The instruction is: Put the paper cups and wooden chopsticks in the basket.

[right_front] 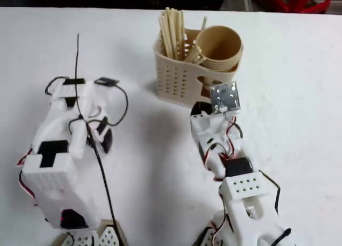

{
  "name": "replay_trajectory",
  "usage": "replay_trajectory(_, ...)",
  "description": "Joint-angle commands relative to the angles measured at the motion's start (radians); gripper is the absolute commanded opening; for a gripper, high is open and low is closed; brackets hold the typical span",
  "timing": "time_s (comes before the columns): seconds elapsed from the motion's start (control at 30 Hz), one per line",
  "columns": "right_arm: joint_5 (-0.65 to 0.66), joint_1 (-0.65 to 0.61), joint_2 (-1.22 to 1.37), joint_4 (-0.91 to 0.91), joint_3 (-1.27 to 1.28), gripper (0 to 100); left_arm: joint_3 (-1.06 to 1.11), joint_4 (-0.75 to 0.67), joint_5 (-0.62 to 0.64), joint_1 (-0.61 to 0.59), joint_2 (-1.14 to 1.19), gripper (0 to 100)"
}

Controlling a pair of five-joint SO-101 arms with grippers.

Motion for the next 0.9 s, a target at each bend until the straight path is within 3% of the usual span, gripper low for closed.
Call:
replay_trajectory(0.0, 0.014, 0.005, -0.025, -0.022, -0.014, 1.9, -0.044, -0.006, 0.012, -0.015, -0.021, 18)
replay_trajectory(0.2, 0.014, 0.005, -0.025, -0.022, -0.014, 1.9, 0.044, -0.034, 0.015, -0.008, -0.199, 18)
replay_trajectory(0.53, 0.014, 0.002, -0.025, -0.022, -0.014, 1.9, 0.603, -0.379, 0.044, -0.01, -0.834, 18)
replay_trajectory(0.87, 0.014, 0.005, -0.03, -0.022, -0.014, 2.0, 0.951, -0.574, 0.157, -0.012, -1.365, 18)
